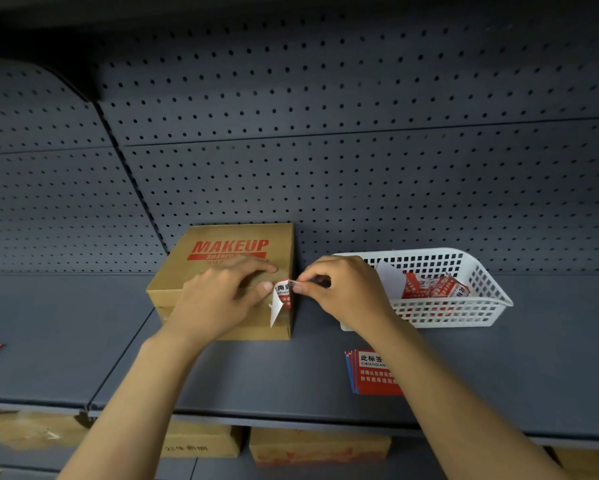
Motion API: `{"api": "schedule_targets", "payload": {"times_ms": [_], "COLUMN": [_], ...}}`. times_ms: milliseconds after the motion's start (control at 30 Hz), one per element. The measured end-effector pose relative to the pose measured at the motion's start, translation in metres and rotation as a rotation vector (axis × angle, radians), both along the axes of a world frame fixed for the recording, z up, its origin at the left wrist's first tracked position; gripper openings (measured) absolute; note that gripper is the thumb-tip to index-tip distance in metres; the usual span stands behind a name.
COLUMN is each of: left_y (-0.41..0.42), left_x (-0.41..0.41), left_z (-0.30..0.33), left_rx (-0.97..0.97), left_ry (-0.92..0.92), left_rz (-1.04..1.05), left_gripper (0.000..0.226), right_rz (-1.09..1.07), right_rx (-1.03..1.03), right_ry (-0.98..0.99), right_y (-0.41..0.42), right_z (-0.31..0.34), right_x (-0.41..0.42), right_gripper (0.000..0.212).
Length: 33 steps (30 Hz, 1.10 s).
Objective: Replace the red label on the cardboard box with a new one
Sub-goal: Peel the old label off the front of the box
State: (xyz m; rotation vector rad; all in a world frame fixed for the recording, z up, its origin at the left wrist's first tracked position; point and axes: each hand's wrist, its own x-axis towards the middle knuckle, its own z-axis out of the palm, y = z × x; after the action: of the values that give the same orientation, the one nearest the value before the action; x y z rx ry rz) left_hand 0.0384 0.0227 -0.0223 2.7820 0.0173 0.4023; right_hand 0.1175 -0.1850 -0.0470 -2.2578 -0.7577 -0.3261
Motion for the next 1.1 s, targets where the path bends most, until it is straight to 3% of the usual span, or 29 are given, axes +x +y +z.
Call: {"api": "schedule_targets", "payload": {"times_ms": [133, 267, 367, 500, 567, 600, 767, 967, 1033, 1100], "left_y": [0.004, 0.004, 0.003, 0.005, 0.005, 0.006, 0.007, 0.002, 0.002, 0.002], "left_x": [0.0, 0.002, 0.003, 0.001, 0.001, 0.002, 0.002, -0.002, -0.003, -0.003], "left_z": [-0.001, 0.002, 0.004, 0.005, 0.005, 0.006, 0.008, 0.011, 0.011, 0.011], "left_rx": [-0.004, -0.014, -0.031, -0.052, -0.052, -0.053, -0.061, -0.035, -0.032, -0.035], "left_ry": [0.0, 0.006, 0.014, 0.028, 0.028, 0.028, 0.037, 0.023, 0.023, 0.025], "left_rz": [-0.007, -0.015, -0.018, -0.022, -0.027, -0.029, -0.034, -0.017, -0.023, -0.03], "left_gripper": [0.03, 0.032, 0.03, 0.03, 0.03, 0.03, 0.03, 0.032, 0.031, 0.03], "right_rz": [-0.06, -0.063, -0.017, -0.027, -0.002, 0.008, -0.034, -0.168, -0.181, -0.196], "right_rx": [-0.083, -0.121, 0.013, 0.319, 0.303, 0.261, 0.074, -0.15, -0.152, -0.092], "right_ry": [-0.032, -0.025, 0.136, 0.359, 0.354, 0.344, 0.177, 0.034, 0.018, 0.023], "right_y": [-0.006, -0.013, -0.012, -0.004, -0.003, -0.002, 0.001, 0.005, 0.009, 0.007], "right_z": [0.006, 0.016, 0.015, 0.001, -0.002, -0.002, 0.003, 0.012, 0.018, 0.026], "right_x": [-0.013, -0.025, -0.03, -0.029, -0.028, -0.028, -0.03, -0.062, -0.072, -0.08], "right_gripper": [0.025, 0.015, 0.012, 0.039, 0.065, 0.067, 0.02, 0.029, 0.035, 0.025]}}
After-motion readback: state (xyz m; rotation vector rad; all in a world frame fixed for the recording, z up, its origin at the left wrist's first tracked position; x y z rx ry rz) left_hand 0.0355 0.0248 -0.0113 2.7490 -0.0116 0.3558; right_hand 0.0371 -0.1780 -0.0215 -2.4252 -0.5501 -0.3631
